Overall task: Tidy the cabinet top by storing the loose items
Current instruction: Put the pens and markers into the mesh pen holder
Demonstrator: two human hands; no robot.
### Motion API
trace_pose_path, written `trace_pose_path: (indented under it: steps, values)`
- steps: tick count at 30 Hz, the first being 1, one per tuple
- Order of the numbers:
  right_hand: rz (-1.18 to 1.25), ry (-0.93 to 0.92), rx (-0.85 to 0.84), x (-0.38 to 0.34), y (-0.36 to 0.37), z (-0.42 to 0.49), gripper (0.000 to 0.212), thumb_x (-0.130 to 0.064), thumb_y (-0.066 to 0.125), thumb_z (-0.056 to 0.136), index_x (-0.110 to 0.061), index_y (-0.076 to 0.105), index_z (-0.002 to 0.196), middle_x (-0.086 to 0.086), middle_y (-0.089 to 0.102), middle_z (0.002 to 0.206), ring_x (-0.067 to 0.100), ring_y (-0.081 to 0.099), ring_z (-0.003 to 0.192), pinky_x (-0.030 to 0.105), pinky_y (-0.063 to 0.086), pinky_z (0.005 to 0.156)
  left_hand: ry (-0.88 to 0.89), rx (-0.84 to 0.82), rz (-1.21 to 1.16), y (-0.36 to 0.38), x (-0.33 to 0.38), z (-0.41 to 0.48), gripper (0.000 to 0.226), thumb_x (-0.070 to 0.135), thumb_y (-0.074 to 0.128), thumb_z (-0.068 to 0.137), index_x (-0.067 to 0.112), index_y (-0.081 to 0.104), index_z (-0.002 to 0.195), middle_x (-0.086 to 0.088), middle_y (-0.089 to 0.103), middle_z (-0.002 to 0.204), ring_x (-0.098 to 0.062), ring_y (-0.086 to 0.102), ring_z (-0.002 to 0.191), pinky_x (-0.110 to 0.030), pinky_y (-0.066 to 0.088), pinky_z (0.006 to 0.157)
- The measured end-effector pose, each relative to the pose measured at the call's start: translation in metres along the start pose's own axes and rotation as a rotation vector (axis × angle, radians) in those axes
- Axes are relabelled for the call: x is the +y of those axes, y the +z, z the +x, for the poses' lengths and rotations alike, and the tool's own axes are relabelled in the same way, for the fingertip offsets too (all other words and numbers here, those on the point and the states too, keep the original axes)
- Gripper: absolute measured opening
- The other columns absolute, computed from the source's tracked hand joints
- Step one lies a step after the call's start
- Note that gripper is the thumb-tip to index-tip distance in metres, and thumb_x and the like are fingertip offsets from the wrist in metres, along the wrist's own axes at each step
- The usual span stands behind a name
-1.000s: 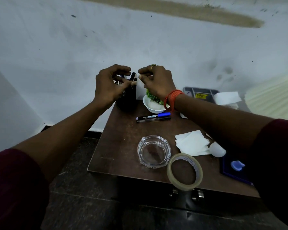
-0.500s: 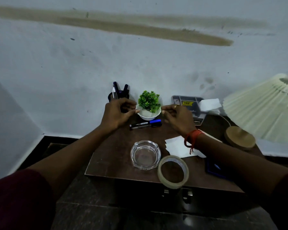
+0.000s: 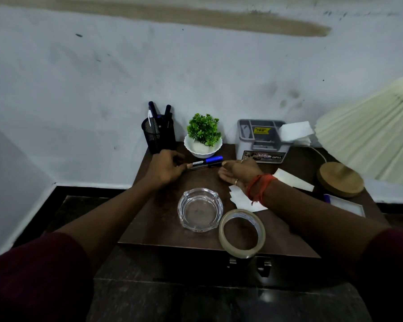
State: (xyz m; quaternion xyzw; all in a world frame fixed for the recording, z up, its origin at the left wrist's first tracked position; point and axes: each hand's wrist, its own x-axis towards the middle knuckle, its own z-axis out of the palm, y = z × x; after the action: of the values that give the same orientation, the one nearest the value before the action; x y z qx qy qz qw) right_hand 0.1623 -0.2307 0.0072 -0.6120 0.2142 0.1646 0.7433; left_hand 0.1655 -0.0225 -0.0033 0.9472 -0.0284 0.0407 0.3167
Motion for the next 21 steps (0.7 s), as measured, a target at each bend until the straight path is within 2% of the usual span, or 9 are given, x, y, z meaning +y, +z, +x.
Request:
trace_pose_path:
  steps: [2, 3, 5, 7, 11, 14, 17, 18, 21]
  values:
    - [0.055, 0.033, 0.007, 0.004, 0.004, 0.003, 0.012, 0.002, 0.053, 0.092, 0.008, 0.055, 0.102, 0.027, 0.059, 0.115, 0.029, 0.062, 0.103, 0.030, 0.057, 0.074, 0.021, -0.015, 0.010, 0.006, 0.000, 0.004, 0.045, 0.037, 0.074, 0.081, 0.013, 0.069, 0.118, -0.003, 0.071, 0.116, -0.015, 0.067, 0.104, -0.024, 0.051, 0.090]
    - [0.072, 0.043, 0.009, 0.005, 0.006, 0.005, 0.004, 0.003, 0.052, 0.092, 0.007, 0.055, 0.094, 0.026, 0.060, 0.112, 0.029, 0.062, 0.099, 0.031, 0.056, 0.075, 0.039, -0.023, 0.019, 0.008, 0.002, 0.005, 0.044, 0.037, 0.074, 0.080, 0.014, 0.070, 0.118, -0.002, 0.071, 0.116, -0.015, 0.067, 0.105, -0.027, 0.052, 0.093]
    - [0.087, 0.069, 0.017, 0.007, 0.009, 0.009, 0.012, 0.005, 0.052, 0.092, 0.002, 0.051, 0.080, 0.020, 0.061, 0.096, 0.024, 0.064, 0.083, 0.034, 0.055, 0.077, 0.063, -0.036, 0.024, 0.013, 0.005, 0.005, 0.041, 0.036, 0.075, 0.079, 0.018, 0.070, 0.116, 0.000, 0.072, 0.114, -0.015, 0.068, 0.105, -0.033, 0.053, 0.094]
    - [0.098, 0.072, 0.035, 0.008, 0.009, 0.014, 0.014, 0.006, 0.052, 0.091, 0.001, 0.050, 0.079, 0.016, 0.059, 0.082, 0.019, 0.060, 0.070, 0.034, 0.054, 0.077, 0.067, -0.043, 0.016, 0.017, 0.008, 0.005, 0.039, 0.032, 0.076, 0.078, 0.019, 0.071, 0.114, 0.000, 0.073, 0.111, -0.015, 0.068, 0.104, -0.034, 0.054, 0.093]
    - [0.105, 0.071, 0.038, 0.008, 0.010, 0.016, 0.016, 0.006, 0.051, 0.092, 0.001, 0.050, 0.077, 0.015, 0.057, 0.076, 0.018, 0.058, 0.068, 0.034, 0.050, 0.081, 0.029, -0.086, 0.031, 0.024, 0.012, 0.004, 0.036, 0.032, 0.079, 0.075, 0.022, 0.074, 0.109, 0.001, 0.075, 0.104, -0.012, 0.069, 0.097, -0.033, 0.055, 0.089]
    - [0.100, 0.078, 0.010, 0.009, 0.012, 0.012, 0.015, 0.005, 0.050, 0.092, 0.001, 0.051, 0.078, 0.020, 0.062, 0.089, 0.021, 0.063, 0.076, 0.033, 0.053, 0.076, -0.024, -0.129, 0.042, 0.025, 0.015, 0.002, 0.039, 0.041, 0.082, 0.069, 0.027, 0.074, 0.104, 0.010, 0.073, 0.088, -0.008, 0.069, 0.088, -0.033, 0.056, 0.086]
    - [0.072, 0.090, -0.003, 0.009, 0.017, 0.011, 0.015, 0.006, 0.049, 0.092, 0.002, 0.050, 0.077, 0.029, 0.059, 0.121, 0.032, 0.061, 0.114, 0.035, 0.050, 0.083, -0.074, -0.172, 0.026, 0.026, 0.019, 0.004, 0.039, 0.042, 0.085, 0.063, 0.029, 0.074, 0.099, 0.016, 0.067, 0.077, -0.007, 0.068, 0.081, -0.033, 0.056, 0.085]
    - [0.063, 0.098, -0.006, 0.009, 0.018, 0.009, 0.015, 0.006, 0.049, 0.092, 0.003, 0.050, 0.078, 0.030, 0.057, 0.125, 0.032, 0.058, 0.119, 0.035, 0.049, 0.085, -0.080, -0.183, 0.026, 0.026, 0.020, 0.005, 0.037, 0.041, 0.086, 0.062, 0.029, 0.075, 0.095, 0.016, 0.067, 0.077, -0.007, 0.068, 0.081, -0.034, 0.057, 0.085]
    - [0.039, 0.120, -0.042, 0.008, 0.018, 0.003, 0.009, 0.006, 0.046, 0.093, 0.008, 0.054, 0.089, 0.026, 0.062, 0.101, 0.028, 0.061, 0.103, 0.038, 0.049, 0.094, -0.077, -0.203, 0.024, 0.026, 0.022, 0.006, 0.027, 0.033, 0.087, 0.061, 0.030, 0.076, 0.086, 0.015, 0.070, 0.074, -0.006, 0.069, 0.080, -0.034, 0.057, 0.085]
